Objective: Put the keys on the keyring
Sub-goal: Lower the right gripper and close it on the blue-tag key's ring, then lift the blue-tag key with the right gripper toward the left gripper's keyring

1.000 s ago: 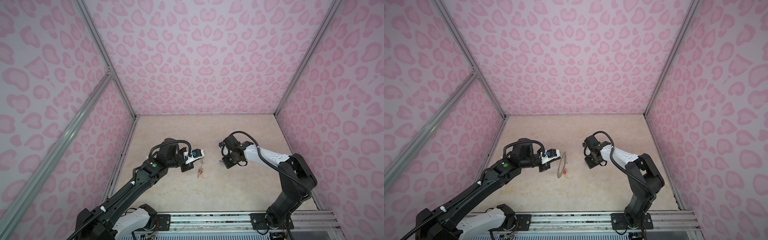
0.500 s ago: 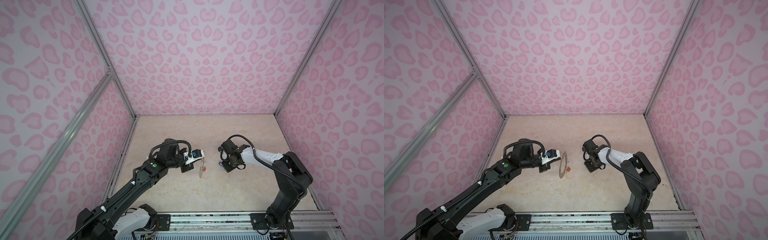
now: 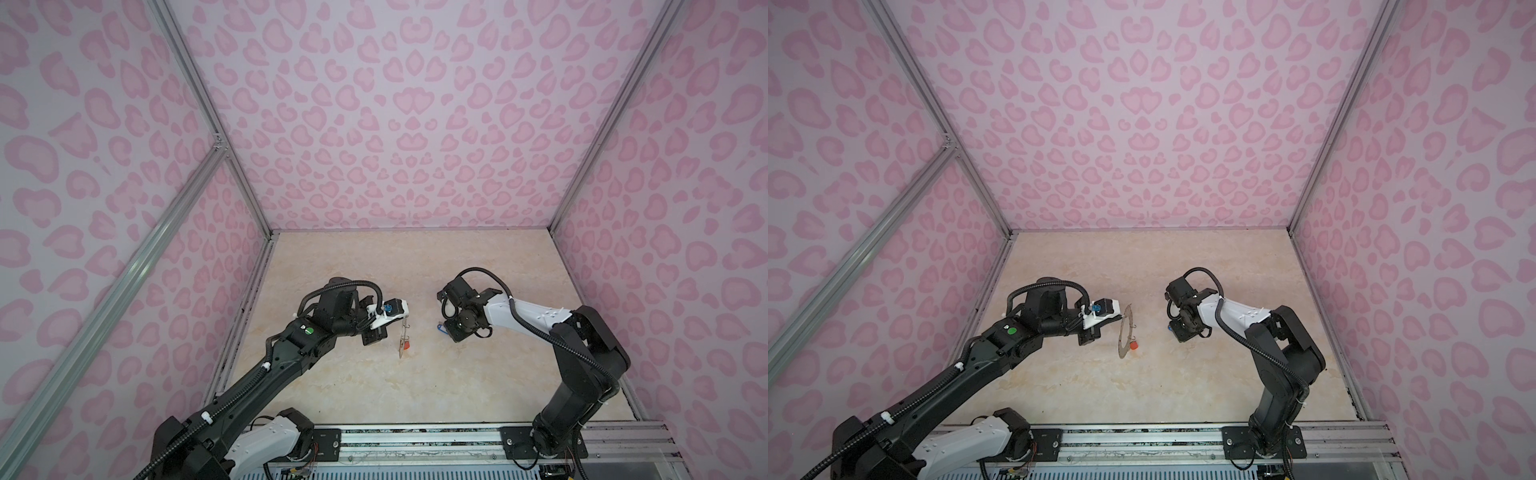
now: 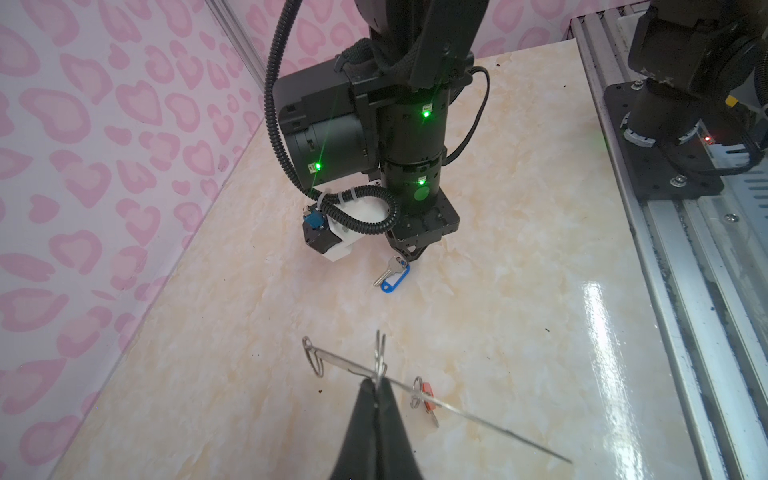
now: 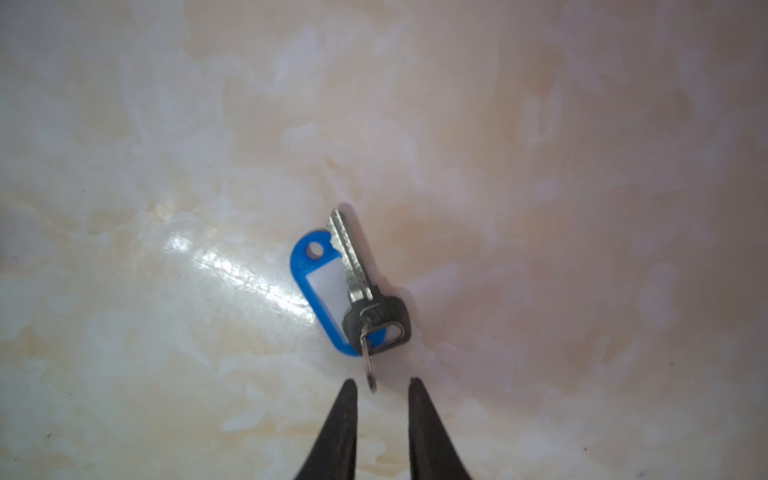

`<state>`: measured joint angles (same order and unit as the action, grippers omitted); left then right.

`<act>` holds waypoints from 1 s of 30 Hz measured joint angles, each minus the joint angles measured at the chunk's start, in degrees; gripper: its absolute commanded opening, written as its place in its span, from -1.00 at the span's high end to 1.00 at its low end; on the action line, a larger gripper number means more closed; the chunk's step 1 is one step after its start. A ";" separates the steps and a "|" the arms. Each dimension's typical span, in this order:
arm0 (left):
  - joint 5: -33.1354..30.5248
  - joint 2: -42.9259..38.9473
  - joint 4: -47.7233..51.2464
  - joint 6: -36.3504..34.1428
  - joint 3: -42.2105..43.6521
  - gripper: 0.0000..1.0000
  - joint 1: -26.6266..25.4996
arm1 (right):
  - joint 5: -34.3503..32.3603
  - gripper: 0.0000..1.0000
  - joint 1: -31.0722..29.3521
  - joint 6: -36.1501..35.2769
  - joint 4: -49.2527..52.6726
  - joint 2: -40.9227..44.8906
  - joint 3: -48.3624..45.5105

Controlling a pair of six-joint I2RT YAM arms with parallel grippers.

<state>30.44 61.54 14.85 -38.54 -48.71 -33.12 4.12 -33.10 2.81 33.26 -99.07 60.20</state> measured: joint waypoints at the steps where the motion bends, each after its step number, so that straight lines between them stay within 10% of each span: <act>1: 0.00 0.00 0.00 0.00 0.00 0.93 0.00 | 0.00 0.61 0.02 -0.13 -0.02 -0.20 0.13; 30: 0.02 0.35 0.00 -0.02 0.00 0.93 -0.04 | 1.66 1.00 0.48 -2.40 0.68 -0.92 1.05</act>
<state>30.46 61.89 14.85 -38.57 -48.71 -33.17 5.78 -32.62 0.40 33.93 -99.98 61.25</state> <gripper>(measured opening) 0.050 0.047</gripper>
